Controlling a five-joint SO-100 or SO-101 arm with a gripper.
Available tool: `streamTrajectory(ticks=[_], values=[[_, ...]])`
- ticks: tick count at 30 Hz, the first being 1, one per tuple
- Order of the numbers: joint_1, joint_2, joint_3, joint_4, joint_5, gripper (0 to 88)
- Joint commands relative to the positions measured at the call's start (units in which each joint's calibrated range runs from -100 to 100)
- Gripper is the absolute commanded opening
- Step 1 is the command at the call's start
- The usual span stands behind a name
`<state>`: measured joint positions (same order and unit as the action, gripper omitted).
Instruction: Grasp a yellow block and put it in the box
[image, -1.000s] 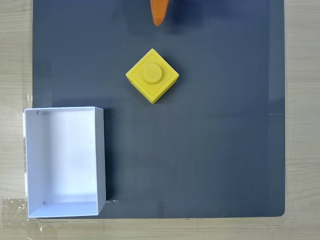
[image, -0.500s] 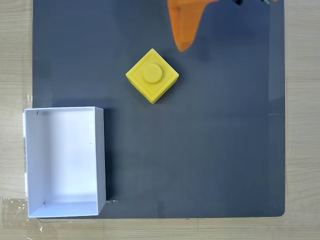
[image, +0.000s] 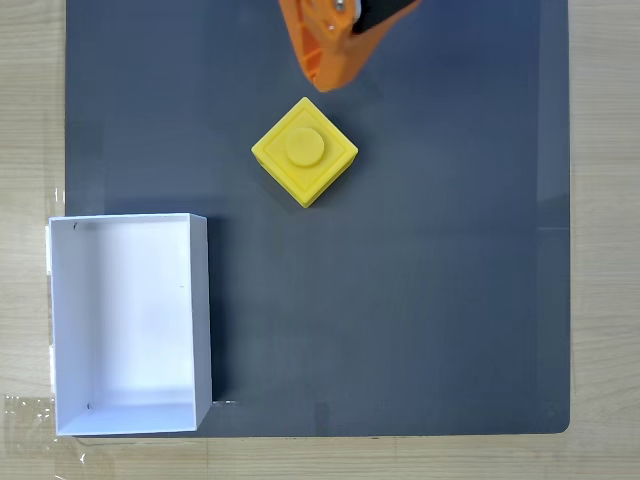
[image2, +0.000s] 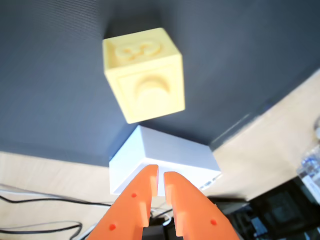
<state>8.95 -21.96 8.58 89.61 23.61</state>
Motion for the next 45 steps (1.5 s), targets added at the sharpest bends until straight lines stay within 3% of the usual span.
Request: streamTrajectory(ticks=[1, 9, 14, 40, 42, 45], values=[[2.6, 0.9, -3.3, 2.2, 2.0, 6.0], [7.0, 4.6, -3.3, 3.1, 2.7, 43.1], [7.0, 9.1, -2.7, 7.3, 3.4, 52.7], [6.5, 37.5, -2.5, -8.0, 3.2, 52.5], [6.5, 38.2, -2.5, -8.2, 3.2, 49.8], [6.4, 38.5, -2.6, -8.6, 3.2, 39.0]])
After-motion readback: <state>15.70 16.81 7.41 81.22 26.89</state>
